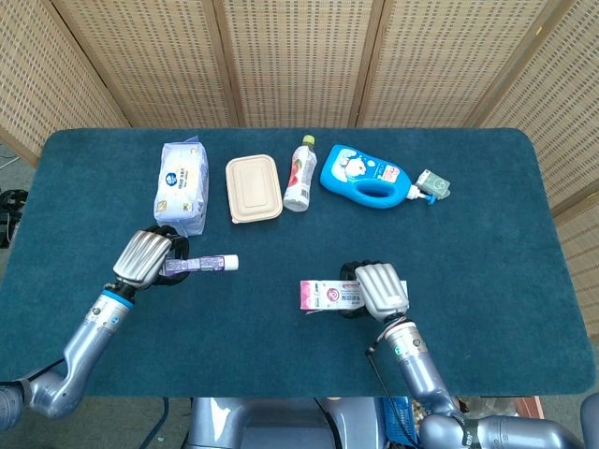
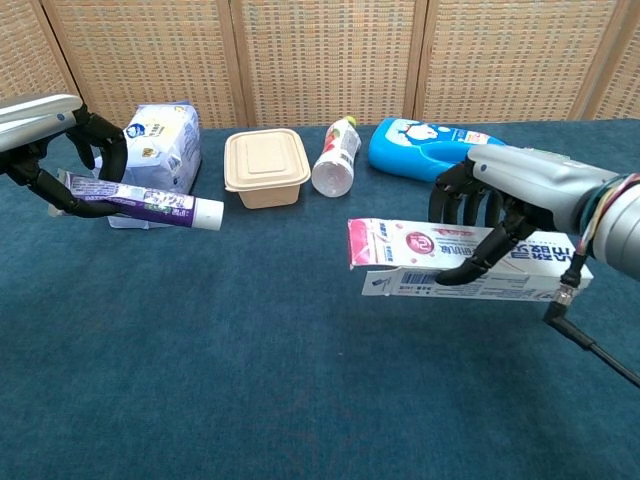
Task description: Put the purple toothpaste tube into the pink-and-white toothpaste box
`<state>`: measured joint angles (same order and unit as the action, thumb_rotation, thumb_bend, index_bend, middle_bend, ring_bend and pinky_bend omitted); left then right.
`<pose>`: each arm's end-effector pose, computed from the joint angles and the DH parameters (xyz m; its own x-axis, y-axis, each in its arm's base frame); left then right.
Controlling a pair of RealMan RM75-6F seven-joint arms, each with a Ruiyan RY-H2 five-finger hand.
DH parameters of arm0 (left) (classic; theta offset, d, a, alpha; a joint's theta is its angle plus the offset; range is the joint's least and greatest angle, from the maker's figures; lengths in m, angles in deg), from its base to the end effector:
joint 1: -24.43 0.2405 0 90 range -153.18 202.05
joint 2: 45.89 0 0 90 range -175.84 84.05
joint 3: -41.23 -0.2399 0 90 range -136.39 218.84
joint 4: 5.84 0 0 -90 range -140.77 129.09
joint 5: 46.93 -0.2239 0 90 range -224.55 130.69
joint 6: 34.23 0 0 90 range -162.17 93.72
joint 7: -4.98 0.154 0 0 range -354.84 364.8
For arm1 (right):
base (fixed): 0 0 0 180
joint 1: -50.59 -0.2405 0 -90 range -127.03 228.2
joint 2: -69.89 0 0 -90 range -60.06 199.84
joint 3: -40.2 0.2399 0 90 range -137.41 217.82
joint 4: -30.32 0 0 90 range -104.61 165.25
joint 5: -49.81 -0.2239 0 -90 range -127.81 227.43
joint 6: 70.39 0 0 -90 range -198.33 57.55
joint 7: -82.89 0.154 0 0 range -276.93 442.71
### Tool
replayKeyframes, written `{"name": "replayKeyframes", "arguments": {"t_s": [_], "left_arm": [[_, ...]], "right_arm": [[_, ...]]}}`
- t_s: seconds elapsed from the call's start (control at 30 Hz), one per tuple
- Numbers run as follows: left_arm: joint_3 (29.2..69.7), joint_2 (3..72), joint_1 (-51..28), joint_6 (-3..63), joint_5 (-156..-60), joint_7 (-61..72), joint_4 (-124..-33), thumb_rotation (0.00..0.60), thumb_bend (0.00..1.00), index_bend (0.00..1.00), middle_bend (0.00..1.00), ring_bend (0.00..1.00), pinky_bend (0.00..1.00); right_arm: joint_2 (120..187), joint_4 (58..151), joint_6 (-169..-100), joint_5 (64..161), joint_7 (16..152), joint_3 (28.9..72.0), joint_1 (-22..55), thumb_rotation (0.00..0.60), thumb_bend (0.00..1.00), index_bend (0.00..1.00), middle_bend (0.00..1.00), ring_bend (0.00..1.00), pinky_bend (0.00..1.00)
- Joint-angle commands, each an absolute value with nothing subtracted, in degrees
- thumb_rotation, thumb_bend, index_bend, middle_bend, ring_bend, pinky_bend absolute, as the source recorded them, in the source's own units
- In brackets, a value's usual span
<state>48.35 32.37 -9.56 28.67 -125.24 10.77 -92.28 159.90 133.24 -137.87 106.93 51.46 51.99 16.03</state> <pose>-0.1834 0.3280 0.0315 0.4042 0.1510 0.9021 0.8677 -0.3752 -0.3260 -0.1071 -0.2885 -0.0219 0.2776 -0.2664 0.9230 -0.9481 -0.2311 0.2185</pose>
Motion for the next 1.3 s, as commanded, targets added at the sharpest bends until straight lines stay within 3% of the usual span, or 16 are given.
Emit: {"name": "replayKeyframes", "arguments": {"t_s": [0.03, 0.6, 1.3], "left_arm": [[48.6, 32.5, -9.6, 28.9, -125.7, 9.5, -93.3, 0.6, 0.42, 0.83, 0.6, 0.34, 0.37], [48.8, 34.4, -10.1, 29.1, -126.9, 5.9, -100.0, 0.6, 0.42, 0.83, 0.61, 0.35, 0.38], [49.1, 30.3, -10.1, 27.7, -124.8, 7.2, -104.1, 0.6, 0.42, 0.83, 0.62, 0.36, 0.38]], "right_arm": [[159.6, 134.5, -138.1, 106.3, 50.3, 52.6, 15.3, 0.6, 0.0, 0.59, 0.51, 0.44, 0.44], [162.1, 136.2, -138.8, 100.8, 51.4, 54.7, 13.7, 0.6, 0.0, 0.61, 0.52, 0.45, 0.46], [162.4, 136.6, -140.3, 97.4, 52.8, 55.7, 12.8, 0.6, 0.0, 0.61, 0.52, 0.45, 0.46]]}}
